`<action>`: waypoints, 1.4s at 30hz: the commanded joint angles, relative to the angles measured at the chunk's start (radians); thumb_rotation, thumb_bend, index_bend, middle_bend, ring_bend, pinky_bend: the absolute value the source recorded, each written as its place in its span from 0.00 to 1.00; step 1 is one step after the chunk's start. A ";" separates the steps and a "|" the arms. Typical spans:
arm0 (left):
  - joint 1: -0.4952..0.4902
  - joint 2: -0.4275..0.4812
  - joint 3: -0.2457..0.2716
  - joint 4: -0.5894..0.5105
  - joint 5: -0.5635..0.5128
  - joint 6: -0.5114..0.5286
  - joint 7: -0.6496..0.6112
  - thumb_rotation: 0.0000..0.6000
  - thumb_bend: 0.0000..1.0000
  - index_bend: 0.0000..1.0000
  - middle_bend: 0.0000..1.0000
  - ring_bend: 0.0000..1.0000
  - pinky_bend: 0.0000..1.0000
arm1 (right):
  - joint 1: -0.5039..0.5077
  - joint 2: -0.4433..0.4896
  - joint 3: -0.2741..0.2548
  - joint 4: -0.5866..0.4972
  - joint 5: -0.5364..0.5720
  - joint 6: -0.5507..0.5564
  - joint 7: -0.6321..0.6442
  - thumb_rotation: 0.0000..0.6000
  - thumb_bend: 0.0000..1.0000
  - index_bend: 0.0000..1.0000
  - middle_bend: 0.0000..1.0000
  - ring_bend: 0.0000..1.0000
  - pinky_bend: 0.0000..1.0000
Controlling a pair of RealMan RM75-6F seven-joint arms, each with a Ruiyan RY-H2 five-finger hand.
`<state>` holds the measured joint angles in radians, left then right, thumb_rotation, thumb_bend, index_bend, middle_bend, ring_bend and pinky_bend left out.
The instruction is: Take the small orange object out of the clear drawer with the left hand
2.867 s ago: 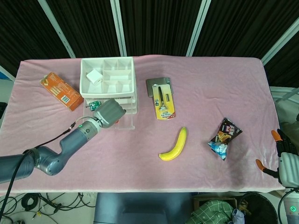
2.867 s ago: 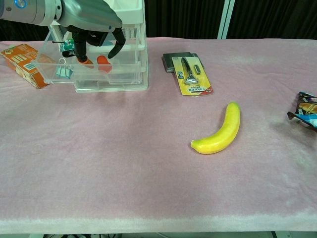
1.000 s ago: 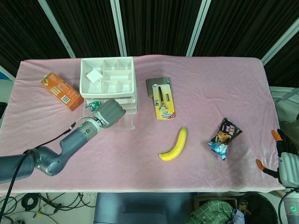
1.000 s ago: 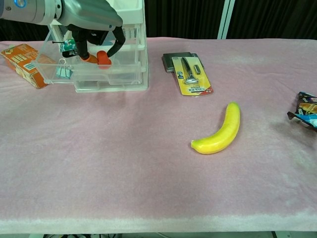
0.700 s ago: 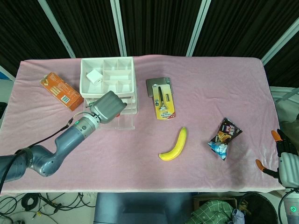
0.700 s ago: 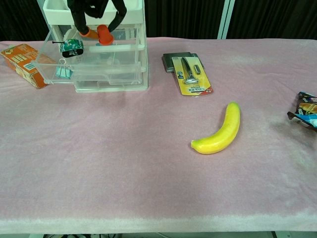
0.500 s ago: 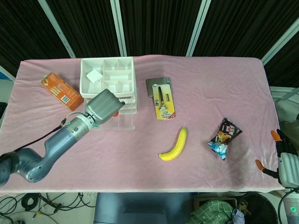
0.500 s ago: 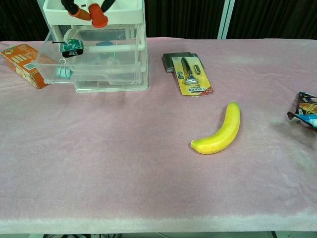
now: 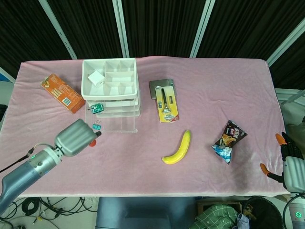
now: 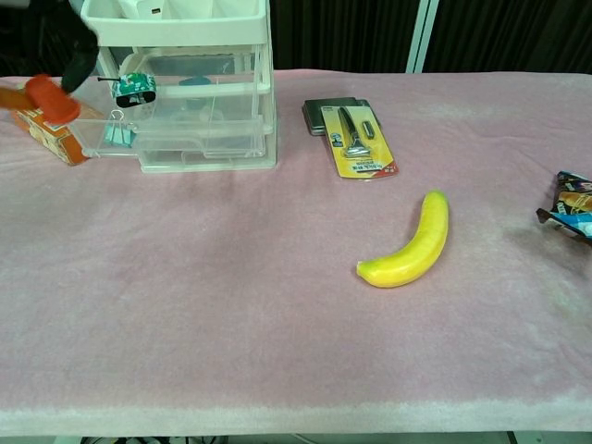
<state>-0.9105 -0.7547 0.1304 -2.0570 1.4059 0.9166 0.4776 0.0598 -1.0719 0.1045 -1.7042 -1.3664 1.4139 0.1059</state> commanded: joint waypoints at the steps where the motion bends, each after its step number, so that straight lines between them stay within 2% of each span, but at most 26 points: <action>1: 0.083 -0.080 0.060 0.062 0.069 0.024 -0.012 1.00 0.34 0.55 1.00 1.00 1.00 | -0.001 0.000 0.001 0.000 -0.001 0.002 0.000 1.00 0.15 0.00 0.00 0.00 0.12; 4: 0.118 -0.158 0.064 0.123 0.070 0.029 0.011 1.00 0.34 0.55 1.00 1.00 1.00 | -0.001 0.000 0.001 0.000 0.000 0.004 0.001 1.00 0.16 0.00 0.00 0.00 0.12; 9: 0.167 -0.318 0.045 0.257 0.022 0.036 0.085 1.00 0.34 0.54 1.00 1.00 1.00 | -0.002 0.001 0.003 0.001 0.004 0.003 0.004 1.00 0.15 0.00 0.00 0.00 0.12; 13: 0.185 -0.411 0.025 0.342 -0.032 0.026 0.141 1.00 0.34 0.54 1.00 1.00 1.00 | -0.001 0.002 0.004 0.001 0.005 0.003 0.006 1.00 0.16 0.00 0.00 0.00 0.12; 19: 0.198 -0.492 0.009 0.415 -0.090 0.009 0.197 1.00 0.33 0.54 1.00 1.00 1.00 | -0.001 0.003 0.005 0.001 0.007 0.001 0.008 1.00 0.15 0.00 0.00 0.00 0.12; 24: 0.204 -0.530 0.007 0.448 -0.117 -0.006 0.229 1.00 0.31 0.53 1.00 1.00 1.00 | -0.002 0.003 0.006 0.001 0.009 0.002 0.011 1.00 0.15 0.00 0.00 0.00 0.12; 32: 0.210 -0.537 0.005 0.460 -0.148 -0.019 0.257 1.00 0.23 0.52 1.00 1.00 1.00 | -0.002 0.003 0.005 0.000 0.008 0.001 0.010 1.00 0.16 0.00 0.00 0.00 0.12; 38: 0.217 -0.529 -0.004 0.448 -0.164 -0.009 0.261 1.00 0.16 0.45 1.00 1.00 1.00 | -0.002 0.004 0.006 0.000 0.008 0.002 0.010 1.00 0.15 0.00 0.00 0.00 0.12; 42: 0.239 -0.508 -0.024 0.413 -0.166 0.042 0.228 1.00 0.13 0.38 1.00 1.00 1.00 | -0.002 0.004 0.005 0.001 0.006 0.002 0.011 1.00 0.16 0.00 0.00 0.00 0.12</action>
<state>-0.6822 -1.2730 0.1150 -1.6293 1.2372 0.9371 0.7196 0.0575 -1.0675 0.1095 -1.7031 -1.3604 1.4163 0.1168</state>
